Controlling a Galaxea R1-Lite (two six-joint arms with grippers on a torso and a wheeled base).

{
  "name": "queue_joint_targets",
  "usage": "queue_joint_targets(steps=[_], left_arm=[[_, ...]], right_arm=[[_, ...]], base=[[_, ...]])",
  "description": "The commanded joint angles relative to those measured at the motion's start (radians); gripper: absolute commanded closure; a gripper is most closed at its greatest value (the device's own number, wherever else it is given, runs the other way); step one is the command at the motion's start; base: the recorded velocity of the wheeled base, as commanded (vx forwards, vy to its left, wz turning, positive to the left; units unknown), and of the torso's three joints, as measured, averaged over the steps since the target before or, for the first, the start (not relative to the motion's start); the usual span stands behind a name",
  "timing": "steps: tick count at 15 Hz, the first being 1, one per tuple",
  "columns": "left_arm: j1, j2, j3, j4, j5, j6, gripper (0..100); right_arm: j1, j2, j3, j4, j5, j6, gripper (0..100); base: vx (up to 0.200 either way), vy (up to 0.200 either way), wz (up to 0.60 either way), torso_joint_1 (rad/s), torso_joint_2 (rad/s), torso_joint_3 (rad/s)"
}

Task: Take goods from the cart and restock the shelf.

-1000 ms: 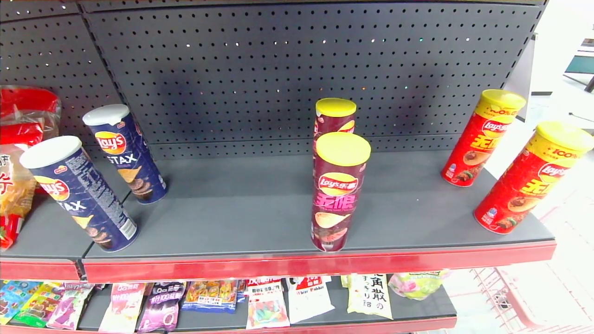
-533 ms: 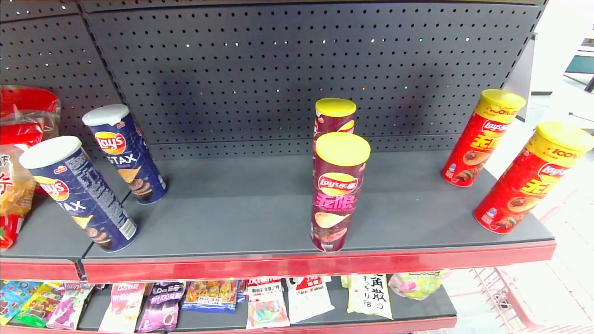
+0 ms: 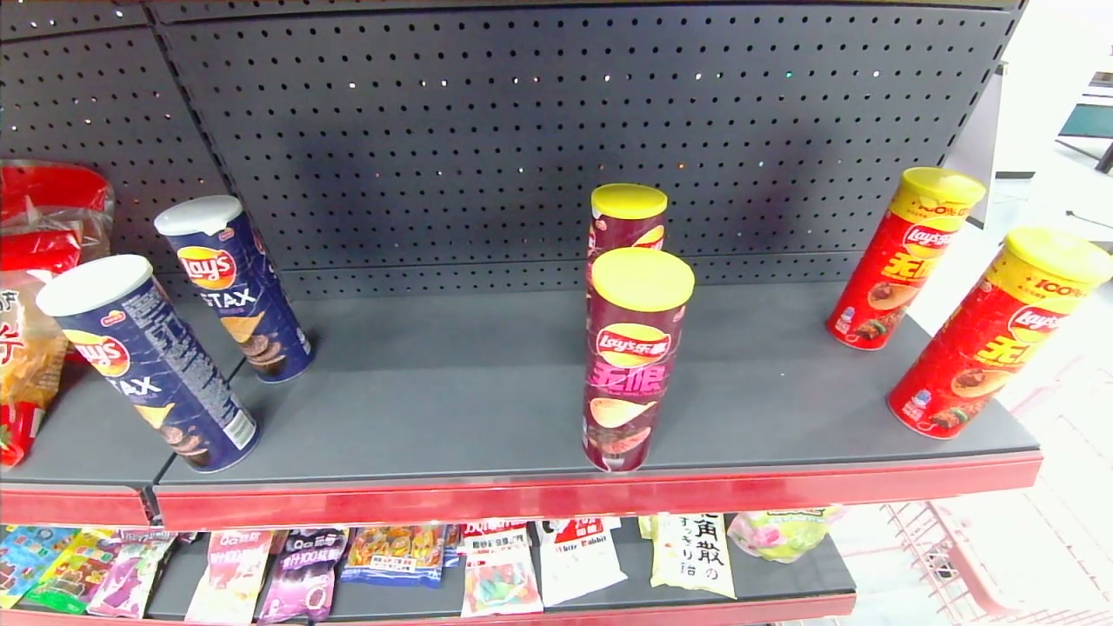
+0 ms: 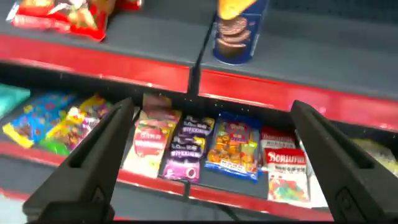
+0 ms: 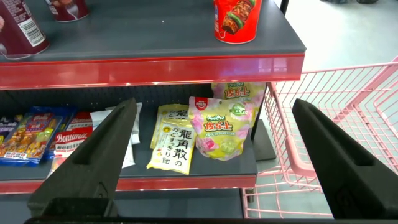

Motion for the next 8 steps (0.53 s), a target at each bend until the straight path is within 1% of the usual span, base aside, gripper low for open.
queue_joint_targets(steps=[1,2,3,4,5,6,7,8], left_arm=[[-0.001,-0.002,0.008,-0.009,-0.155,0.066,0],[-0.001,-0.002,0.006,-0.007,-0.173,0.079,0],[-0.001,0.005,0.005,-0.004,-0.110,0.070,0],[0.001,0.007,0.006,-0.009,0.035,0.020,0],[-0.001,0.001,0.008,-0.010,0.115,-0.057,0],[-0.001,-0.001,0.009,-0.012,0.151,-0.111,0],[-0.001,-0.001,0.012,-0.012,0.135,-0.065,0],[-0.002,-0.001,0.012,-0.012,0.101,-0.017,0]], right_arm=[[0.001,0.000,0.000,0.000,0.002,0.000,0],[0.001,0.000,0.000,0.000,0.002,0.003,0],[0.001,0.000,0.000,0.000,0.003,0.003,0],[0.001,0.000,0.000,0.000,0.002,0.006,0],[0.001,0.000,0.000,0.000,0.003,0.006,0],[0.001,0.000,0.000,0.000,0.003,0.006,0],[0.001,0.000,0.000,0.000,0.003,0.006,0],[0.001,0.000,0.000,0.000,0.003,0.006,0]], base=[[0.000,0.000,0.00,0.000,0.00,0.000],[0.000,0.000,0.00,0.000,0.00,0.000],[0.000,0.000,0.00,0.000,0.00,0.000],[0.000,0.000,0.00,0.000,0.00,0.000],[0.000,0.000,0.00,0.000,0.00,0.000],[0.000,0.000,0.00,0.000,0.00,0.000],[0.000,0.000,0.00,0.000,0.00,0.000],[0.000,0.000,0.00,0.000,0.00,0.000]])
